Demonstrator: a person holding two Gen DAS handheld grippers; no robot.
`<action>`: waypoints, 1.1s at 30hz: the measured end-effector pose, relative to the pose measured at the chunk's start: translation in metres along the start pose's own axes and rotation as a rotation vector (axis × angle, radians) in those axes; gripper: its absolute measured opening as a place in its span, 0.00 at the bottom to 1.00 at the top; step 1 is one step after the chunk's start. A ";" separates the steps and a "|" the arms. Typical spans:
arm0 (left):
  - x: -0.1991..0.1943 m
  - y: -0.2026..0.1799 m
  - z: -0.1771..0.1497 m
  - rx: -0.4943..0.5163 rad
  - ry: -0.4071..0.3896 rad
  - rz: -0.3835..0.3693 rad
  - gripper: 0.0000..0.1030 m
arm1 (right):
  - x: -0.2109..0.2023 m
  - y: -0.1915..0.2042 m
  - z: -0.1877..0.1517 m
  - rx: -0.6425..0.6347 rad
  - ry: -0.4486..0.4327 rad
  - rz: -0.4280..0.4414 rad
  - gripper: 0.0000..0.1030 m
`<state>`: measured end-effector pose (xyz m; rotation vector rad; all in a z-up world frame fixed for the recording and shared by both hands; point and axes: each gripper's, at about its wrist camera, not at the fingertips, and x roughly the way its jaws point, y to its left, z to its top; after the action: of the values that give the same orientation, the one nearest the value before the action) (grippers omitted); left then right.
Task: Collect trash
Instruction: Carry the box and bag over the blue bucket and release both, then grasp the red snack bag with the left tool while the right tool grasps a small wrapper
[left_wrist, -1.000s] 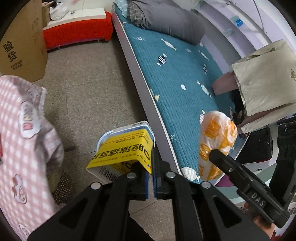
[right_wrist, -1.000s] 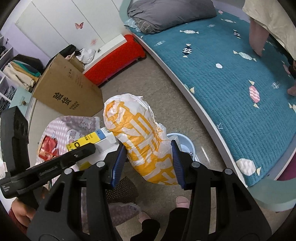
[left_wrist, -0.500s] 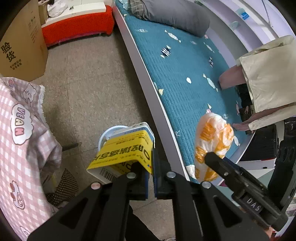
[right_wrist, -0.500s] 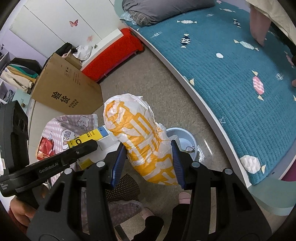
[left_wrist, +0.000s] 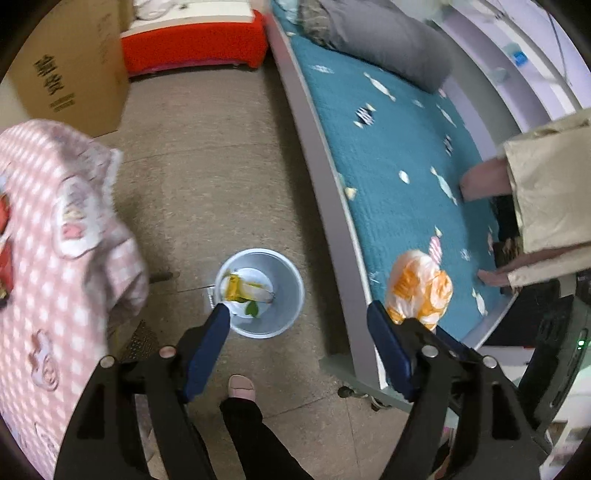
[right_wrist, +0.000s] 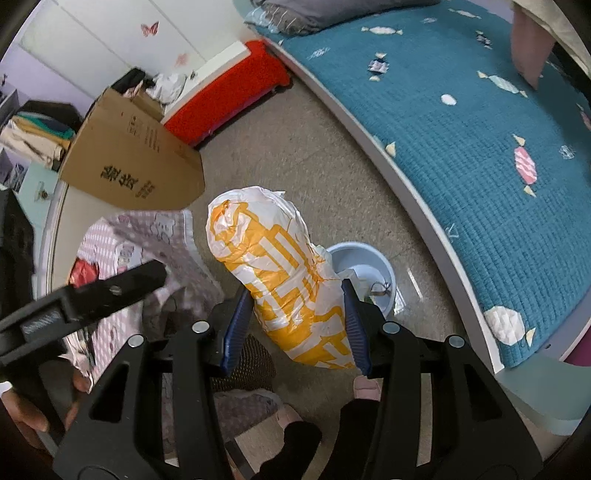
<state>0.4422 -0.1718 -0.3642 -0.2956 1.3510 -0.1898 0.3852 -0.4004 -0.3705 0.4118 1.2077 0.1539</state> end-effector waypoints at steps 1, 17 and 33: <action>-0.005 0.008 -0.003 -0.015 -0.008 0.010 0.73 | 0.003 0.003 -0.002 -0.008 0.007 -0.001 0.46; -0.097 0.109 -0.043 -0.171 -0.189 0.038 0.73 | 0.012 0.069 -0.011 -0.131 -0.032 -0.092 0.75; -0.204 0.269 -0.102 -0.302 -0.335 0.061 0.73 | 0.024 0.277 -0.103 -0.338 -0.027 0.102 0.75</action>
<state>0.2897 0.1343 -0.2792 -0.5151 1.0513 0.1146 0.3260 -0.1152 -0.3135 0.1789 1.1095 0.4321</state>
